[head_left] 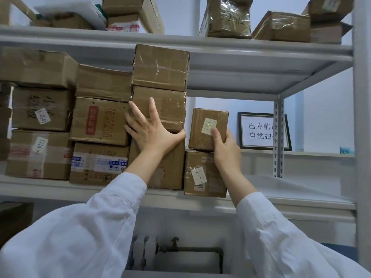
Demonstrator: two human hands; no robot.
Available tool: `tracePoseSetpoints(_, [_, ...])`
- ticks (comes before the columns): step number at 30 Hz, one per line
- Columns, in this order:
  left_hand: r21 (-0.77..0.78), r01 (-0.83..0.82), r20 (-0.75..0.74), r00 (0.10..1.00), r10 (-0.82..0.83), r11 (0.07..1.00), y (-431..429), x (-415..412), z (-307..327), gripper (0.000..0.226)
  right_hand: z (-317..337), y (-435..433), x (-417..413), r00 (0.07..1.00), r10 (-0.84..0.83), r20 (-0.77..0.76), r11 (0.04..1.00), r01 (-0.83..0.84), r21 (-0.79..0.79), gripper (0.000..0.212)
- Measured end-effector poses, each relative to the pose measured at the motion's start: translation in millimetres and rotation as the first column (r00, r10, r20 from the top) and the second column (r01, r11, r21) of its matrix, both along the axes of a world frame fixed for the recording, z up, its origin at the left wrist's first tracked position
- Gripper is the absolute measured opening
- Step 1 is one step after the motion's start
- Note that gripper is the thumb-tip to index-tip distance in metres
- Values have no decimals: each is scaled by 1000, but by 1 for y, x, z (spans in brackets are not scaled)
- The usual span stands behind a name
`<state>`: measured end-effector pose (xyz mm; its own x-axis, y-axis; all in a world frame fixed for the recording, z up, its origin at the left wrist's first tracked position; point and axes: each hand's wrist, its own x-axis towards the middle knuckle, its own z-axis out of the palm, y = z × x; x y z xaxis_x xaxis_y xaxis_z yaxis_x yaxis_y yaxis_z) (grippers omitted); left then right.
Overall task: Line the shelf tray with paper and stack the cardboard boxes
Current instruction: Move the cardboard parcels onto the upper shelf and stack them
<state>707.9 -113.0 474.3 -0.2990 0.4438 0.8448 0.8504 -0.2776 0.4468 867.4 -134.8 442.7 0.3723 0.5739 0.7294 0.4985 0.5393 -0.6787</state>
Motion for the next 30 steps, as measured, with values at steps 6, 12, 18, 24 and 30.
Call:
tracePoseSetpoints(6, [29,33,-2,999,-33,999,0,-4,-7,119,-1,2,-5,998,-25,65,999,28,-45,54])
tracePoseSetpoints(12, [50,58,-2,998,-58,997,2,-5,-14,118,-2,1,0,993,110,47,992,-107,-69,61])
tracePoseSetpoints(18, [46,71,27,997,-73,996,1,3,-22,119,-19,-6,8,971,239,-18,964,-239,-116,111])
tracePoseSetpoints(24, [3,77,48,996,-77,997,-3,8,-27,129,-24,-1,10,965,257,44,959,-249,-136,107])
tracePoseSetpoints(30, [-24,53,38,998,-52,998,-4,4,-31,127,-28,7,6,972,233,32,964,-227,-139,117])
